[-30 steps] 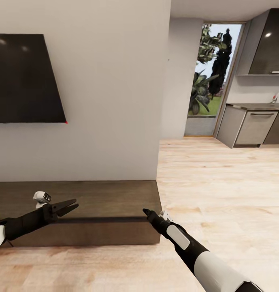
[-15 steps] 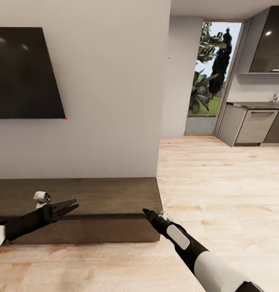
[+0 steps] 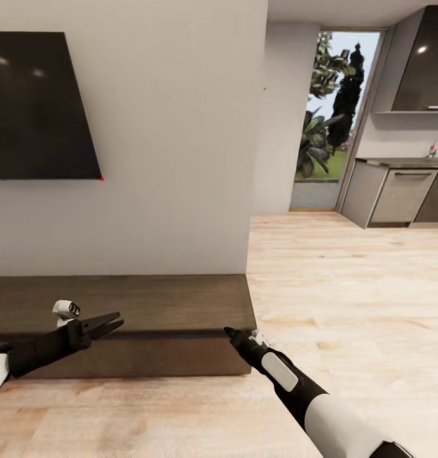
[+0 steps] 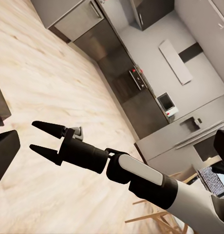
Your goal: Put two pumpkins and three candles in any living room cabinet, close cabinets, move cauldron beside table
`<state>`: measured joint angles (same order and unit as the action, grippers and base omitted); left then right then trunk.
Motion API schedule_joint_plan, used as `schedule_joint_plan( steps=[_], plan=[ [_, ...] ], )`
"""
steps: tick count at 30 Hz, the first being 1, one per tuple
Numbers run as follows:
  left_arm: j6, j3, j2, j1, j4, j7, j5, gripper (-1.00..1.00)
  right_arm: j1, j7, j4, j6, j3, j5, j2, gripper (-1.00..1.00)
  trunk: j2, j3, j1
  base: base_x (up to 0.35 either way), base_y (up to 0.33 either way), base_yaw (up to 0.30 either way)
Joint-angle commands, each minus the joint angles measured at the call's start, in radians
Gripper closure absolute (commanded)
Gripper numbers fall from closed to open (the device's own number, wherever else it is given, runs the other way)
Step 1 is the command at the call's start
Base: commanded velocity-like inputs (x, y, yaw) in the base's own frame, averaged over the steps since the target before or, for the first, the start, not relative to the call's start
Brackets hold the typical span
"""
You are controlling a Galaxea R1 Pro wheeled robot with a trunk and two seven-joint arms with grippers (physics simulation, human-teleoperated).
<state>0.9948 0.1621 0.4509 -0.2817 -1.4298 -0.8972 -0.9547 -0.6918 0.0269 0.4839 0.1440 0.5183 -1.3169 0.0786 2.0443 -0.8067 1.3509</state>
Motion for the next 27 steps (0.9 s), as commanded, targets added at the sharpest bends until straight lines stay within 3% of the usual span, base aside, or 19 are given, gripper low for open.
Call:
schedule_joint_plan(
  steps=[1, 9, 18, 21, 27],
  plan=[
    [0.004, 0.001, 0.0, -0.001, 0.0, -0.003, 0.001, -1.0, -0.001, 0.002, 0.0, 0.0, 0.003, -0.005, 0.0, -1.0, 0.008, -0.004, 0.004, 0.0, 0.0, 0.0],
    [0.003, 0.001, -0.001, -0.001, 0.0, -0.003, 0.001, -1.0, 0.0, 0.003, 0.004, 0.024, 0.006, -0.005, 0.0, -1.0, 0.064, -0.029, 0.034, 0.0, 0.0, 0.0],
    [0.002, -0.001, -0.001, -0.001, 0.0, -0.003, 0.001, -1.0, -0.001, 0.009, 0.009, 0.264, 0.005, -0.004, -0.004, -1.0, 0.127, -0.057, 0.069, 0.0, 0.0, 0.0],
    [0.002, -0.002, -0.002, -0.001, 0.0, -0.003, 0.001, -1.0, 0.0, 0.062, 0.009, 0.337, 0.006, -0.002, -0.007, -1.0, 0.148, -0.067, 0.08, 0.0, 0.0, 0.0],
    [0.002, -0.003, -0.003, -0.001, 0.0, -0.002, 0.001, -1.0, -0.001, 0.104, 0.009, 0.41, 0.005, 0.0, -0.012, -1.0, 0.19, -0.086, 0.103, 0.0, 0.0, 0.0]
  ],
)
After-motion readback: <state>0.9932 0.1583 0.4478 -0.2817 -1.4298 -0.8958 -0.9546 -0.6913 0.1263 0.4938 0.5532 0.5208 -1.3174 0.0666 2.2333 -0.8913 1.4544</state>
